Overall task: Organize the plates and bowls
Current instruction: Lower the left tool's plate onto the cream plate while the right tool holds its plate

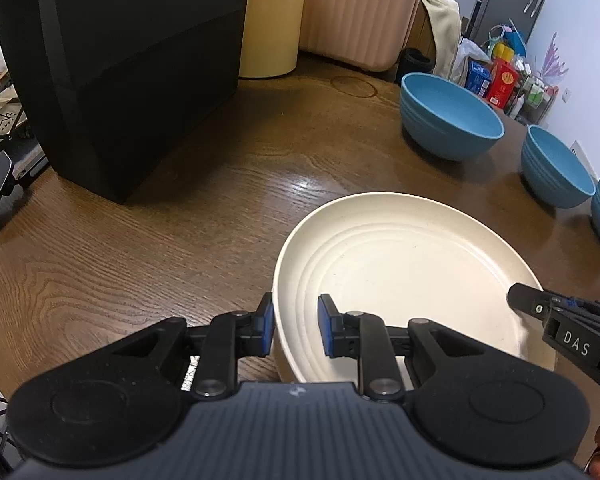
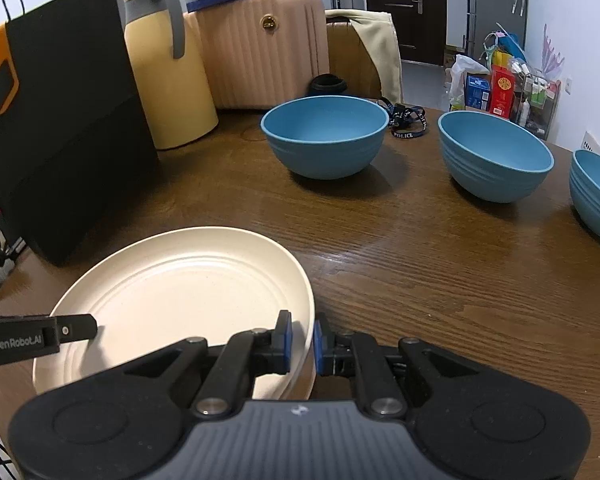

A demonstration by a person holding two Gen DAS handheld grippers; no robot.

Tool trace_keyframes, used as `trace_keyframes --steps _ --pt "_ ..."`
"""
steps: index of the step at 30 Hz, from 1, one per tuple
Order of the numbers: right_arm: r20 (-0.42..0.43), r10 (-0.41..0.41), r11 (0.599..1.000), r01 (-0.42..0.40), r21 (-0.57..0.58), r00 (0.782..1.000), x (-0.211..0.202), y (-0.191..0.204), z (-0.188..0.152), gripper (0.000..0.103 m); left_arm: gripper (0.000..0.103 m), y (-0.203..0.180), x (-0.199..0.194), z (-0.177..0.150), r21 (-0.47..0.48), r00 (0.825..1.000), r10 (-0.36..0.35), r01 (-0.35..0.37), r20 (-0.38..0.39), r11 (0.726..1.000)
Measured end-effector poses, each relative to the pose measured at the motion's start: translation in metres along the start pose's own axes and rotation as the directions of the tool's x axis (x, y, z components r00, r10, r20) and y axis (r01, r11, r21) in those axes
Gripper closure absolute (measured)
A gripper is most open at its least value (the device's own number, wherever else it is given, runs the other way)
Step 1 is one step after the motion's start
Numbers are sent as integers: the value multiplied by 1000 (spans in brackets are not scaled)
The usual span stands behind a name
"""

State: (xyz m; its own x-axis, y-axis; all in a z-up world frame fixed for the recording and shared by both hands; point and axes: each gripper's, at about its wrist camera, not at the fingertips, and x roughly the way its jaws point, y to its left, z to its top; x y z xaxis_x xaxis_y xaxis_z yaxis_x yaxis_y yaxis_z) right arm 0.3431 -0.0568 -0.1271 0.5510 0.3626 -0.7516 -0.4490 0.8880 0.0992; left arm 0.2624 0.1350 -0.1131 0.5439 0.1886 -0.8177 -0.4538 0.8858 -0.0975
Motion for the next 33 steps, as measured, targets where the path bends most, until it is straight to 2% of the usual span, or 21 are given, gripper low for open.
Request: trace_keyframes --steps 15,24,33 --pt "-10 -38 998 38 -57 999 10 5 -8 91 81 -7 11 -3 76 1000 16 -16 0 997" --pt "-23 -40 997 39 -64 999 15 4 -11 90 81 -15 13 -6 123 999 46 -48 19 991" --pt "-21 -55 994 53 -100 998 19 8 -14 90 81 -24 21 -13 189 994 105 -110 37 976"
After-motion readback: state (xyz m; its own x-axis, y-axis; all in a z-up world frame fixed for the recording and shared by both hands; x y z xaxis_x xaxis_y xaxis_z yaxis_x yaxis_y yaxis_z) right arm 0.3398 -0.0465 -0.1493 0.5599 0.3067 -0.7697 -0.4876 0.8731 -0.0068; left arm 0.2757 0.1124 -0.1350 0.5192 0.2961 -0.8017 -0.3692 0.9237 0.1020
